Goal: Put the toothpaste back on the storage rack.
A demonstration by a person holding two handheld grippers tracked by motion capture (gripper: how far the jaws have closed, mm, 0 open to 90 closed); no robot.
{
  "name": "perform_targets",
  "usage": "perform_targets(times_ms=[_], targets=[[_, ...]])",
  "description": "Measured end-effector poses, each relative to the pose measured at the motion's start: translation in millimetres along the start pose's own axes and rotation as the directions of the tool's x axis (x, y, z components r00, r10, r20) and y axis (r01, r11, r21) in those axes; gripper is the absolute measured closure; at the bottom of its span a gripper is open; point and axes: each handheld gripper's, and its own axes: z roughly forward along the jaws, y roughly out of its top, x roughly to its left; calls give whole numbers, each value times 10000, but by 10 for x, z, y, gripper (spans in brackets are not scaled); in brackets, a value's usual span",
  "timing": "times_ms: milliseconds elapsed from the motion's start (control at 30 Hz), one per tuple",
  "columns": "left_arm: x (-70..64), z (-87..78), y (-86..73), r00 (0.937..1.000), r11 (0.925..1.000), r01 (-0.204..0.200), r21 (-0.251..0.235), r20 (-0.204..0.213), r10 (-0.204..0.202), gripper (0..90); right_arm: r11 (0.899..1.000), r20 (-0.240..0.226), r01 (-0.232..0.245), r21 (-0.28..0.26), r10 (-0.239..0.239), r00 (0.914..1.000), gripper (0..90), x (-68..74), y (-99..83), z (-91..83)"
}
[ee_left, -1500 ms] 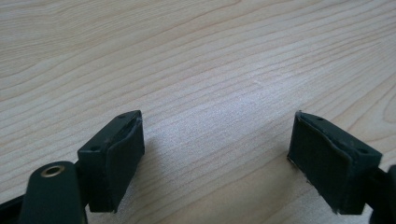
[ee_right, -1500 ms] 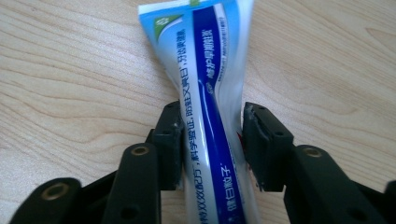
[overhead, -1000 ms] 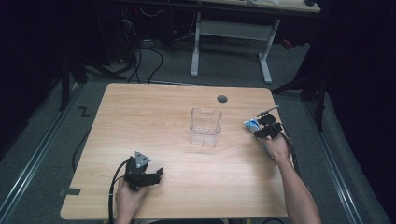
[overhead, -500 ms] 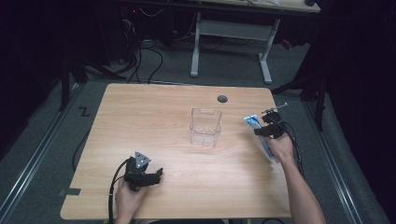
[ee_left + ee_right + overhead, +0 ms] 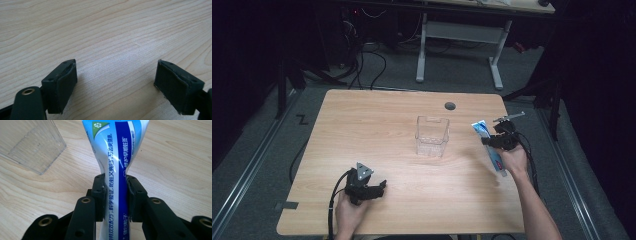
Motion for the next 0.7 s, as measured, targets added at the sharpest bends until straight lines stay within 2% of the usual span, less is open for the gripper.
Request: perform_targets(times_ms=[233,367,533,700], targets=[[1,0,0,10000,10000,0,-4,20,0,184,9994,-384,-64,-351,50,9993,718,29,-41,-104],[1,0,0,10000,10000,0,-5,21,0,184,9993,-360,-31,-369,18,9994,717,50,-70,-136],[-1,0,-1,10000,10000,-20,1,35,20,184,9974,-670,-151,-701,104,9977,717,74,-89,-180],[-1,-1,-1,10000,10000,-20,3,39,20,184,9964,-466,269,-798,-307,9984,718,160,-78,-233]])
